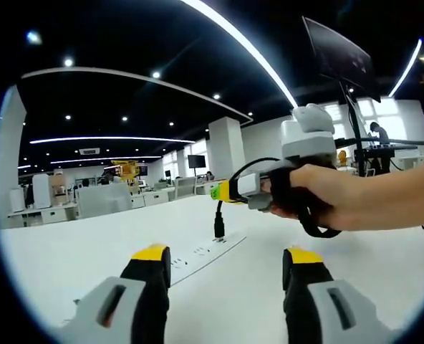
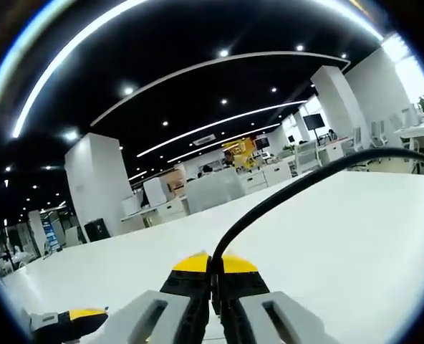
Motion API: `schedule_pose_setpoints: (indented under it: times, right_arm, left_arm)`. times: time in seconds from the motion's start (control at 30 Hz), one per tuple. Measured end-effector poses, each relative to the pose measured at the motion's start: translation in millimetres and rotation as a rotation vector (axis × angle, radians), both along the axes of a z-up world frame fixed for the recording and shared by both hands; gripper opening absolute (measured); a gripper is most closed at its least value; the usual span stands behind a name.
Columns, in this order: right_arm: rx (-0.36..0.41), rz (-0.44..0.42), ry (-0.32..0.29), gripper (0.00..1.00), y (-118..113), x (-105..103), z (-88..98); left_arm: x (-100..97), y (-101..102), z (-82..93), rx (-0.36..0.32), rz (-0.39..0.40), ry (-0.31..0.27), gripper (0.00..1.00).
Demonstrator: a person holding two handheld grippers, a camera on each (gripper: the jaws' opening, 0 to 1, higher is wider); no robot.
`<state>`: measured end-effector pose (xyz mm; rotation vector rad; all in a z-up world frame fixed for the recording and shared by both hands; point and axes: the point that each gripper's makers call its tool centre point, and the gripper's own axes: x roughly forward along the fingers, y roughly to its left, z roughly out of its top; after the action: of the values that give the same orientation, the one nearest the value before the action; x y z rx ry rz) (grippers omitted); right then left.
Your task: Find the data cable on the table. Grasp the USB connector end of the cable and insert it into the USB port on the table
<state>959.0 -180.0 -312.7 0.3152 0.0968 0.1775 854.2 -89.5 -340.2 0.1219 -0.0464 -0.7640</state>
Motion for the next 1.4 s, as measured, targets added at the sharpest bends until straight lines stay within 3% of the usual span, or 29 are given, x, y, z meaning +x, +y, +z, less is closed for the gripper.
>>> schedule_pose_setpoints:
  times: [0.8, 1.03, 1.3, 1.37, 1.4]
  right_arm:
    - [-0.157, 0.051, 0.023, 0.04, 17, 4, -0.8]
    - [-0.063, 0.029, 0.024, 0.04, 5, 3, -3.9]
    - [-0.112, 0.031, 0.016, 0.04, 11, 3, -4.0]
    - [-0.147, 0.06, 0.008, 0.04, 20, 3, -4.3]
    - [-0.212, 0.03, -0.001, 0.04, 16, 4, -3.2]
  left_arm:
    - [4.6, 2, 0.2, 0.013, 0.006, 0.006, 0.63]
    - [4.9, 3, -0.3, 0.016, 0.007, 0.008, 0.63]
    - [5.1, 3, -0.5, 0.015, 0.008, 0.008, 0.62]
    - [5.0, 4, -0.5, 0.015, 0.008, 0.008, 0.62]
    - [5.0, 4, -0.6, 0.015, 0.009, 0.008, 0.62]
